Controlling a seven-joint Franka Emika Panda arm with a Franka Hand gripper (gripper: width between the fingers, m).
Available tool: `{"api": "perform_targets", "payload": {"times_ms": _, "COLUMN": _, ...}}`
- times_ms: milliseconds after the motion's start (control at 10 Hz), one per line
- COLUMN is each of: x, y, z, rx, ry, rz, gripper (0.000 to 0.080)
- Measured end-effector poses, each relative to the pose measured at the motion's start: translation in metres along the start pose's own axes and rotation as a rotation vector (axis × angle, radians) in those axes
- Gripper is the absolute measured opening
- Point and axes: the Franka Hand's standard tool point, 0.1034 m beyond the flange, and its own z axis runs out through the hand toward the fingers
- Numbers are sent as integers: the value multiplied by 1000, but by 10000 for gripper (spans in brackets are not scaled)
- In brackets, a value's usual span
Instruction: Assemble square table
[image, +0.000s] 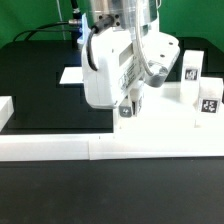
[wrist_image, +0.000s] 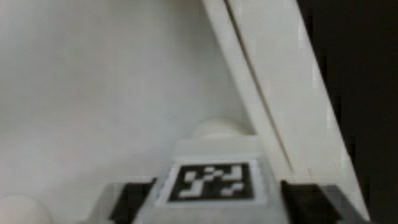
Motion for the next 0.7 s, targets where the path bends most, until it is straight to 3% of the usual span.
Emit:
{"api": "perform_targets", "payload": {"times_ms": 100, "x": 0, "y": 0, "z": 1, "rx": -1, "ry": 1, "rz": -2, "gripper": 439}}
{"api": "perform_targets", "payload": {"times_ms": 200, "x": 0, "y": 0, "z": 1, "rx": -1, "ry": 1, "rz": -3, "gripper": 439}}
{"api": "perform_targets", "payload": {"times_ms": 300, "x": -2, "y": 0, "z": -2, "rx": 6, "ry": -1, "rz": -12, "gripper": 596}}
{"api": "perform_targets", "payload": {"times_ms": 400, "x": -11, "y": 9, "z": -26, "rx": 24, "ry": -25, "rz": -37, "gripper": 638}}
{"api": "perform_targets", "payload": {"times_ms": 600, "x": -22, "y": 20, "z": -61, "rx": 42, "ry": -64, "rz": -42, "gripper": 647}}
{"api": "perform_targets", "payload": {"times_ms": 700, "x": -30, "y": 25, "z": -77, "rx": 40, "ry": -82, "rz": -50, "gripper": 647}}
